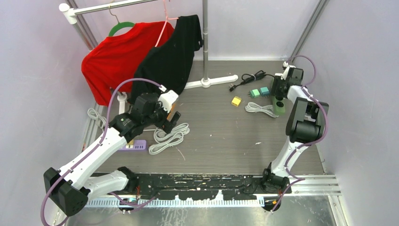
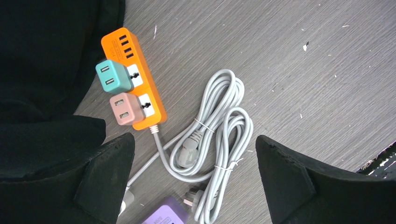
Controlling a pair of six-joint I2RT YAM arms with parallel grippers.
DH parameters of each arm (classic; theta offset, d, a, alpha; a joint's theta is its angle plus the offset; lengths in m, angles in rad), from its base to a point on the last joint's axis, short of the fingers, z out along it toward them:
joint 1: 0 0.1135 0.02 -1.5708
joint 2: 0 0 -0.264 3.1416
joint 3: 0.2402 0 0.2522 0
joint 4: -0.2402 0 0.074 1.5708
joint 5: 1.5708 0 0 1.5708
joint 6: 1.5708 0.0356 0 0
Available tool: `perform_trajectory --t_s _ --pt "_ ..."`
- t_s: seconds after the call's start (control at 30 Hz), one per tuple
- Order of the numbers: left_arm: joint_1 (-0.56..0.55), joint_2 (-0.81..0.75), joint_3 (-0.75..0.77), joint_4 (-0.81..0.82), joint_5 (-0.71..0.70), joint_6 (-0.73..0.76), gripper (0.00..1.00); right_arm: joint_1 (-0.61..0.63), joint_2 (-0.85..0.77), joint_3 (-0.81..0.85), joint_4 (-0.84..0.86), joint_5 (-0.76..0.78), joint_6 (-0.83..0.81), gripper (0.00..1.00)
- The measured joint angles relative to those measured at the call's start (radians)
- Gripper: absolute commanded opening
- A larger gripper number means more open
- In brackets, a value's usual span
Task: Pull the plug off the socket
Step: Place the socket at the center of the board, then move the socket to the center of the board.
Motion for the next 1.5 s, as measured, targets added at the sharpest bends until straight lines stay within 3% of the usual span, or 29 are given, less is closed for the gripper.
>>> perform_trajectory --t_s 0.17,0.3,0.5,0.6,0.83,1.03,1.2,1.37,1.5 --pt "0.0 0.0 0.0 0.002 0.0 0.0 1.0 -0.002 0.009 0.023 -0.038 0.031 -0.002 0.72" --pt "0.0 0.0 -0.003 0.005 0.0 0.001 1.0 -0.006 -0.006 0.037 -0.045 0.033 -0.005 0.85" --pt "0.0 0.0 -0.005 0.005 0.001 0.001 1.0 -0.01 -0.139 0.023 -0.066 0.01 -0.011 0.85" --pt "0.0 0.002 -0.005 0.005 0.001 0.003 1.0 -0.012 -0.262 0.006 -0.083 -0.079 -0.019 0.85" --pt "0.0 0.009 -0.019 0.006 -0.001 0.01 0.99 -0.014 -0.559 -0.043 -0.147 -0.533 -0.026 0.83" --pt "0.0 0.024 -0.024 0.006 -0.003 0.016 0.99 -0.011 -0.696 -0.276 0.051 -0.888 0.179 0.82" --pt "0.001 0.026 -0.024 0.031 0.046 -0.067 0.99 -0.012 -0.699 -0.413 0.098 -0.971 0.264 0.81" --pt "0.002 0.026 -0.045 0.111 0.108 -0.243 1.0 -0.012 -0.724 -0.411 0.093 -1.001 0.247 0.81" --pt "0.01 0.026 -0.1 0.154 0.069 -0.348 0.99 -0.012 -0.736 -0.409 0.09 -1.019 0.231 0.81"
